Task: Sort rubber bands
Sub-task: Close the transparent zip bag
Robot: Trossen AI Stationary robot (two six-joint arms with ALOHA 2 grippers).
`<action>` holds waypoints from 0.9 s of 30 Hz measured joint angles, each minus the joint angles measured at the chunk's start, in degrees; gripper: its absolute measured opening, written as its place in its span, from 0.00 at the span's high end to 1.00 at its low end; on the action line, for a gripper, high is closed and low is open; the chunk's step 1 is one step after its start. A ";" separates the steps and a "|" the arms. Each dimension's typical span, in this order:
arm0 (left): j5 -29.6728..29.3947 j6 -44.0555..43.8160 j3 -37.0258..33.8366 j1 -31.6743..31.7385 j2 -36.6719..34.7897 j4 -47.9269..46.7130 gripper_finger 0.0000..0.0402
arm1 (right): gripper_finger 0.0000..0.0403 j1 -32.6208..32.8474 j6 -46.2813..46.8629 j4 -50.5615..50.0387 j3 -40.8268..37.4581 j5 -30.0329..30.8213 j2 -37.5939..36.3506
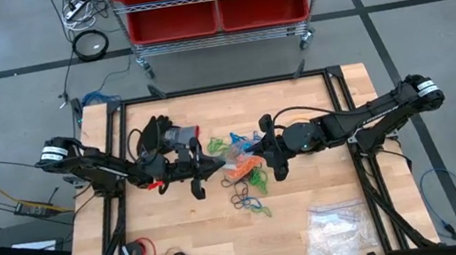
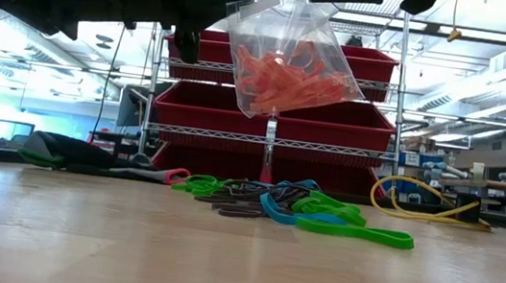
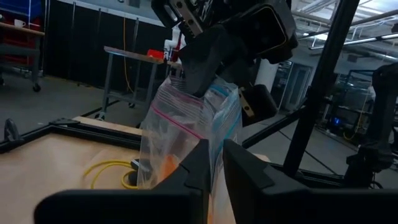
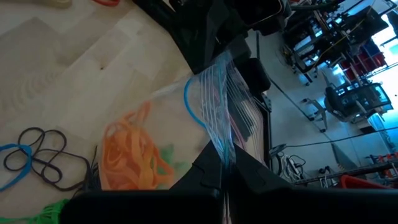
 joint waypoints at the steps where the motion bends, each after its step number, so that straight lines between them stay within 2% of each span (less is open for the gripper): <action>1: 0.00 0.24 0.00 0.00 0.00 0.00 0.88 | 1.00 0.00 0.18 0.00 0.00 0.00 0.00; 7: 0.04 2.66 0.00 0.00 0.00 0.04 0.98 | 1.00 -0.02 2.09 -0.74 0.00 0.00 0.00; 14: -0.20 4.03 0.00 0.00 -0.02 0.04 0.99 | 1.00 -0.24 5.81 -2.69 0.00 0.00 0.00; 20: 0.60 3.99 -0.35 0.00 -0.31 -0.88 0.99 | 0.98 -2.19 15.23 -3.50 0.00 2.95 0.00; 23: 1.03 2.82 -1.06 0.00 -0.62 -3.04 1.00 | 0.95 -2.92 19.30 -5.96 0.00 3.32 0.00; 27: 2.23 2.43 -1.46 0.00 -3.48 -11.16 1.00 | 0.89 -3.78 24.83 -10.36 0.00 3.03 0.00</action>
